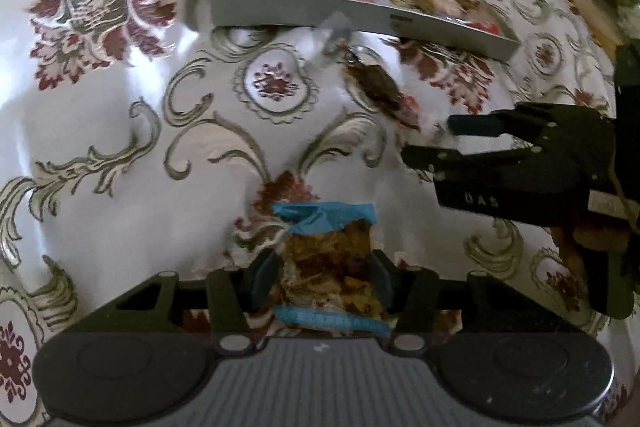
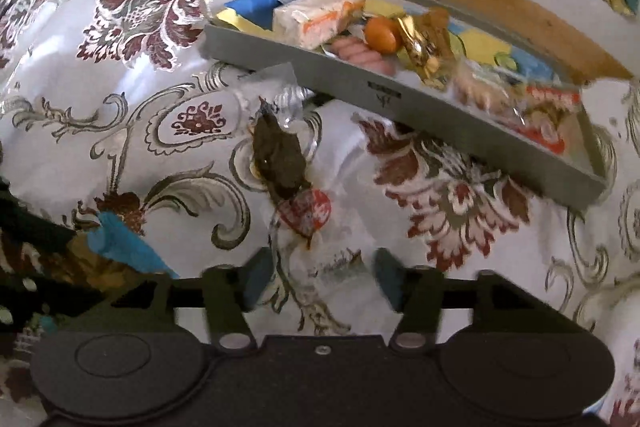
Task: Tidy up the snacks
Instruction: 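Grasp the wrapped sausage stick with right tool while left tool grasps the blue-wrapped bar, then lift and carry the sausage stick with right tool while left tool carries the blue bar to the tray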
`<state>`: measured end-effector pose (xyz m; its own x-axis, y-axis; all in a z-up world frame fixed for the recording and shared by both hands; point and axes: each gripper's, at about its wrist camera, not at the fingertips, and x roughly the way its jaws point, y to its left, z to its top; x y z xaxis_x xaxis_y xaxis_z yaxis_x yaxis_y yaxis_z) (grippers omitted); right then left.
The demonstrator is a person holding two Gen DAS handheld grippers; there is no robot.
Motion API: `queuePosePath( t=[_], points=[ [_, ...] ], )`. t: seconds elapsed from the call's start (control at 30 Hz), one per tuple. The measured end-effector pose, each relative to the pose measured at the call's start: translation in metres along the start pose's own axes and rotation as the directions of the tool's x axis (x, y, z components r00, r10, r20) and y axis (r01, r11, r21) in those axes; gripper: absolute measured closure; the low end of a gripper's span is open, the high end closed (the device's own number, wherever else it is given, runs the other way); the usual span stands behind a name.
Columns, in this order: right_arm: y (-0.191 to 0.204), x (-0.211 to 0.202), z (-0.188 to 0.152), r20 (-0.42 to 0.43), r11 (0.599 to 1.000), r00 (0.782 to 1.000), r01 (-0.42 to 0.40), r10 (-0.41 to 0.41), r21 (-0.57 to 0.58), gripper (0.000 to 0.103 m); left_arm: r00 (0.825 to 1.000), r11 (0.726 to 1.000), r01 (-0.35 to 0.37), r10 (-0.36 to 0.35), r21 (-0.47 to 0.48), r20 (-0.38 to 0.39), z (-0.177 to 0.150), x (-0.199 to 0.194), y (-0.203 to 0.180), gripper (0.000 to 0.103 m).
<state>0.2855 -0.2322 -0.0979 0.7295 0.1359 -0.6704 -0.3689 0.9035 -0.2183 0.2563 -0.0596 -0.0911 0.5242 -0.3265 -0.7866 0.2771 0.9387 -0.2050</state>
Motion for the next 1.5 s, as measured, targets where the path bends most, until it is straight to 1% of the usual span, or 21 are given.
queuePosePath(
  t=[0.07,0.17,0.27,0.33,0.37,0.43,0.47,0.5,0.53,0.57,0.63,0.7,0.77,0.9,1.07,1.2,1.3,1.43,1.5],
  points=[
    [0.003,0.005,0.002,0.012,0.999,1.000,0.012,-0.012,-0.040,0.032,1.000,1.000,0.010,-0.010,-0.028,0.005,0.001,0.001,0.004,0.048],
    [0.006,0.012,0.003,0.024,0.996,1.000,0.020,-0.018,-0.085,0.028,1.000,0.999,0.013,-0.013,-0.043,0.016,0.001,0.002,0.006,0.048],
    [0.006,0.017,0.002,0.036,0.996,0.999,0.009,-0.006,-0.090,0.024,1.000,0.998,0.016,-0.016,-0.055,0.015,0.002,0.004,0.006,0.048],
    [0.006,0.019,0.002,0.039,0.996,0.999,-0.001,0.004,-0.090,0.024,1.000,0.998,0.018,-0.017,-0.063,0.014,0.002,0.005,0.006,0.048],
    [0.006,0.020,0.003,0.038,0.996,0.999,-0.004,0.008,-0.089,0.025,1.000,0.998,0.019,-0.018,-0.066,0.014,0.002,0.005,0.006,0.048],
    [0.005,0.019,0.004,0.041,0.997,0.999,-0.014,0.017,-0.075,0.040,1.000,0.998,0.019,-0.018,-0.068,0.015,0.002,0.006,0.006,0.048],
    [0.005,0.018,0.004,0.042,0.998,0.999,-0.009,0.012,-0.068,0.042,1.000,0.997,0.019,-0.018,-0.069,0.015,0.002,0.005,0.006,0.049],
    [0.005,0.018,0.004,0.040,0.998,0.999,-0.018,0.021,-0.062,0.047,1.000,0.997,0.020,-0.019,-0.070,0.015,0.002,0.005,0.006,0.049],
    [0.005,0.017,0.004,0.038,0.998,0.999,-0.026,0.028,-0.056,0.051,1.000,0.997,0.020,-0.019,-0.072,0.015,0.002,0.005,0.005,0.049],
    [0.006,0.017,0.003,0.035,0.998,0.999,-0.031,0.033,-0.052,0.052,1.000,0.997,0.022,-0.021,-0.073,0.015,0.002,0.006,0.006,0.050],
    [0.008,0.016,0.002,0.025,0.998,0.999,-0.043,0.044,-0.051,0.058,1.000,0.997,0.026,-0.025,-0.079,0.013,0.002,0.005,0.006,0.052],
    [0.011,0.014,0.001,0.018,0.998,0.999,-0.049,0.049,-0.046,0.060,0.999,0.996,0.031,-0.030,-0.084,0.015,0.002,0.003,0.006,0.054],
    [0.012,0.011,0.000,0.007,0.998,0.998,-0.056,0.056,-0.032,0.062,0.999,0.996,0.037,-0.035,-0.086,0.018,0.002,0.001,0.005,0.059],
    [0.010,0.005,-0.003,-0.024,0.997,0.997,-0.071,0.072,0.018,0.064,0.999,0.995,0.052,-0.051,-0.090,0.020,0.001,-0.003,0.003,0.065],
    [0.008,-0.012,-0.008,-0.055,0.996,0.997,-0.055,0.059,0.070,0.065,0.998,0.992,0.066,-0.063,-0.110,0.028,-0.002,-0.008,0.004,0.070],
    [0.010,-0.033,-0.008,-0.040,0.996,0.998,-0.040,0.043,0.077,0.065,0.997,0.993,0.068,-0.065,-0.096,0.035,-0.004,-0.011,0.001,0.074],
    [0.011,-0.052,-0.009,-0.020,0.993,0.999,-0.040,0.043,0.115,0.065,0.996,0.995,0.077,-0.074,-0.065,0.045,-0.006,-0.015,-0.005,0.077],
    [0.012,-0.076,-0.010,0.007,0.990,0.999,-0.034,0.034,0.140,0.065,0.993,0.993,0.111,-0.109,-0.031,0.040,-0.007,-0.013,-0.013,0.077],
    [0.012,-0.087,-0.011,0.018,0.987,1.000,-0.022,0.020,0.160,0.065,0.992,0.993,0.114,-0.114,-0.005,0.055,-0.006,-0.012,-0.019,0.080]
  ],
)
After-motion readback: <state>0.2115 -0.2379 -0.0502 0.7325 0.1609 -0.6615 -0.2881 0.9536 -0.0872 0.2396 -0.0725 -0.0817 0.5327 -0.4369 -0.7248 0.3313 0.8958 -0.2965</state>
